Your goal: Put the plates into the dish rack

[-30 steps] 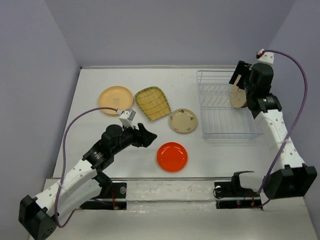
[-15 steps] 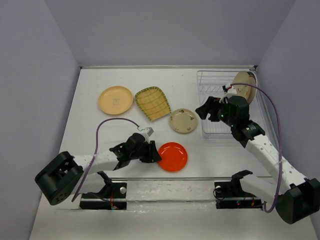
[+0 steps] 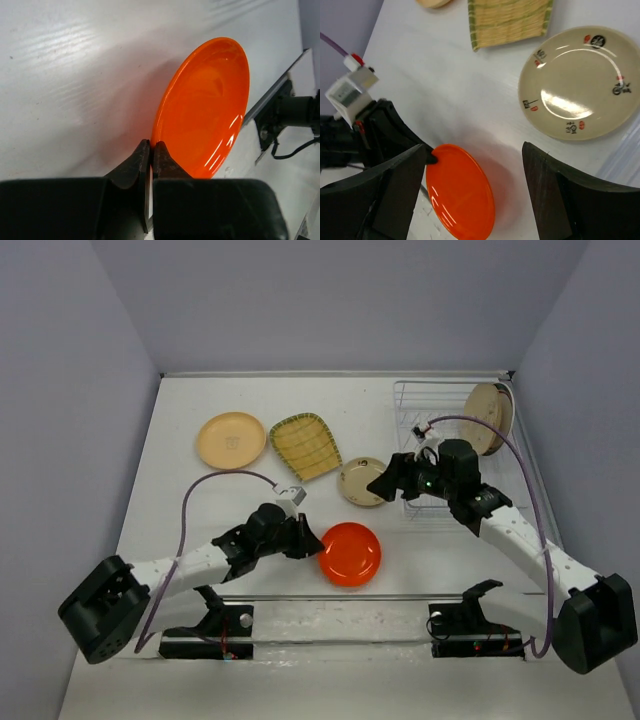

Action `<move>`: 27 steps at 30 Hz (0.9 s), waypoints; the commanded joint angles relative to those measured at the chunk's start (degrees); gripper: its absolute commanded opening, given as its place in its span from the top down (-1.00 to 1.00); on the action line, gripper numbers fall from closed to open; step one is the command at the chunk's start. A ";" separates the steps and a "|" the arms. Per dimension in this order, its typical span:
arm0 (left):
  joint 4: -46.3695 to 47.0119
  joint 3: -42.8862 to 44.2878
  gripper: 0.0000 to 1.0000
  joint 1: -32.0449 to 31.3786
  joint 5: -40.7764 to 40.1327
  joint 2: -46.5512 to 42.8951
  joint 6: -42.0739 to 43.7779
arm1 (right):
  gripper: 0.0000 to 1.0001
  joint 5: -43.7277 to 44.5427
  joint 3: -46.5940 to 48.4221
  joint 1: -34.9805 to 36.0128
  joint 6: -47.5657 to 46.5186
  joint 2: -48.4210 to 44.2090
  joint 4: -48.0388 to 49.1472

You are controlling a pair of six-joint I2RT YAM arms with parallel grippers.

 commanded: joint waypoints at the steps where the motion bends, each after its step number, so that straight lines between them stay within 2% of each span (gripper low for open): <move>1: -6.64 4.07 0.89 -0.15 -3.29 -11.46 2.79 | -0.69 -10.85 1.53 2.90 -4.23 2.09 1.79; 5: -12.55 9.87 0.89 0.03 -4.97 -20.79 5.16 | -0.74 -12.00 3.37 5.71 -6.87 4.37 -0.06; 10: -16.07 14.36 0.89 0.20 -5.85 -21.68 6.66 | -0.72 -20.17 4.25 7.56 -8.45 5.17 -0.24; 12: -15.55 14.54 0.89 0.20 -6.46 -21.68 7.01 | -0.64 -21.67 4.08 8.17 -8.63 5.17 -0.33; 15: -15.46 15.33 0.89 0.20 -6.90 -21.77 7.62 | 0.31 -20.90 4.08 8.18 -8.45 5.25 -0.24; 16: -15.63 15.68 0.88 0.29 -7.34 -21.95 7.97 | 0.57 -20.88 4.08 8.18 -8.28 5.08 -0.24; 17: -16.07 16.55 0.57 0.29 -8.47 -22.47 8.41 | 0.86 -17.58 4.51 8.18 -7.93 4.99 -0.33; 19: -17.82 17.78 0.02 0.29 -9.97 -23.53 10.69 | 0.86 -11.41 5.48 8.18 -7.14 4.99 -0.68; 20: -18.87 19.53 -0.48 0.29 -11.46 -23.88 11.66 | 0.86 -8.95 7.22 8.18 -6.70 5.08 -0.94; 21: -20.71 20.68 -0.70 0.29 -12.17 -23.97 12.80 | 0.86 -5.88 8.46 8.18 -6.78 5.08 -2.42; 22: -22.91 22.87 -0.91 0.29 -13.22 -24.40 15.16 | 0.87 1.63 9.95 8.18 -7.22 5.43 -3.48; 23: -24.32 23.85 -0.98 0.29 -13.23 -24.67 15.18 | 0.87 6.23 11.53 8.18 -7.66 5.60 -4.71; 27: -30.13 26.40 -0.98 0.29 -19.02 -26.25 21.85 | 0.87 30.74 19.44 4.93 -11.60 6.31 -8.67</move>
